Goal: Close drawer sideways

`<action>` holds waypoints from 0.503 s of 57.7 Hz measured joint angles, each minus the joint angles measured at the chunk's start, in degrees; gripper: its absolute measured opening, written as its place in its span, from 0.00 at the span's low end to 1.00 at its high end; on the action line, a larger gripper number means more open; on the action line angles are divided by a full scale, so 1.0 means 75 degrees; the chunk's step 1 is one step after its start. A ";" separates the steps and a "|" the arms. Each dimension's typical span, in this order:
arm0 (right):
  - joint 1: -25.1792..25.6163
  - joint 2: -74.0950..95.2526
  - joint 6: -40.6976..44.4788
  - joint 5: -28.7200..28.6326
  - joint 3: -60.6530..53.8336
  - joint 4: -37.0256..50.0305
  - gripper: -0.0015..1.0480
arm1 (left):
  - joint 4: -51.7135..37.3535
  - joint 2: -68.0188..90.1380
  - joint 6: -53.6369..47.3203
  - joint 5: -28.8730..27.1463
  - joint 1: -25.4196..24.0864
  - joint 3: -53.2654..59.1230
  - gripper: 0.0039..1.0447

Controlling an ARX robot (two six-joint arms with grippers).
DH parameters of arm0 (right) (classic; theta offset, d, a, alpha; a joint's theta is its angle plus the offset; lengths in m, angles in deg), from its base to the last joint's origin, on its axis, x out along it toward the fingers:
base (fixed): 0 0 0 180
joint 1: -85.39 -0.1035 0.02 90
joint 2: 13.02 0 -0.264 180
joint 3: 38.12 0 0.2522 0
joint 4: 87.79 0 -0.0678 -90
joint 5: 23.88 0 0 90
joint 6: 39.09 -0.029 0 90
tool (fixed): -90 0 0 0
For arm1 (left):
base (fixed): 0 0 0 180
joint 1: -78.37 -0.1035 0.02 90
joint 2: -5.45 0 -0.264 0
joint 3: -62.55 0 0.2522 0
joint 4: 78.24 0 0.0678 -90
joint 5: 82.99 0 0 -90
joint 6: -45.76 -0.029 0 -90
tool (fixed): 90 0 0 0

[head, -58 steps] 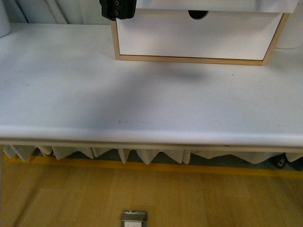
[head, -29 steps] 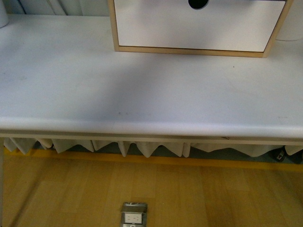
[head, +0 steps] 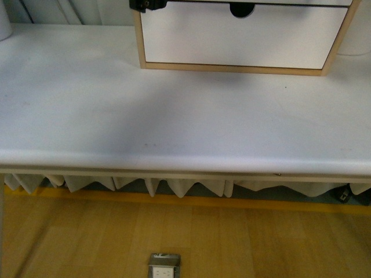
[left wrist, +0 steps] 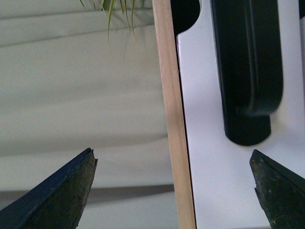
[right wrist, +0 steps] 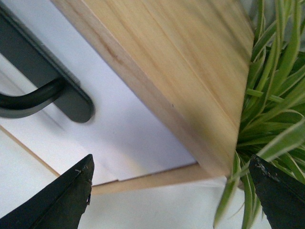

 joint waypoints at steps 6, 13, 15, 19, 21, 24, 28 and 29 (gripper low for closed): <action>0.0017 -0.0787 -0.0175 -0.0085 -0.0752 0.0262 0.91 | -0.0353 -0.0533 0.0332 -0.0105 -0.0012 0.0711 0.94; 0.0015 -0.1781 -0.0382 -0.0172 -0.1740 0.0609 0.91 | -0.0734 -0.1247 0.0807 -0.0344 -0.0009 0.1556 0.94; 0.0017 -0.2095 -0.0475 -0.0181 -0.2055 0.0714 0.91 | -0.0874 -0.1571 0.1014 -0.0469 -0.0003 0.1915 0.94; 0.0029 -0.2818 -0.0711 -0.0175 -0.2809 0.0968 0.91 | -0.1049 -0.2081 0.1466 -0.0731 -0.0006 0.2460 0.94; 0.0044 -0.3136 -0.0833 -0.0160 -0.3139 0.1067 0.91 | -0.1134 -0.2340 0.1682 -0.0930 -0.0017 0.2739 0.94; 0.0087 -0.3672 -0.1046 -0.0128 -0.3678 0.1192 0.91 | -0.1209 -0.2798 0.2244 -0.1276 -0.0058 0.3203 0.94; 0.0149 -0.4351 -0.1314 -0.0020 -0.4304 0.1303 0.91 | -0.1236 -0.3500 0.2996 -0.1708 -0.0160 0.3893 0.94; 0.0178 -0.4701 -0.1428 0.0015 -0.4605 0.1323 0.91 | -0.1233 -0.3710 0.3223 -0.1842 -0.0195 0.4095 0.94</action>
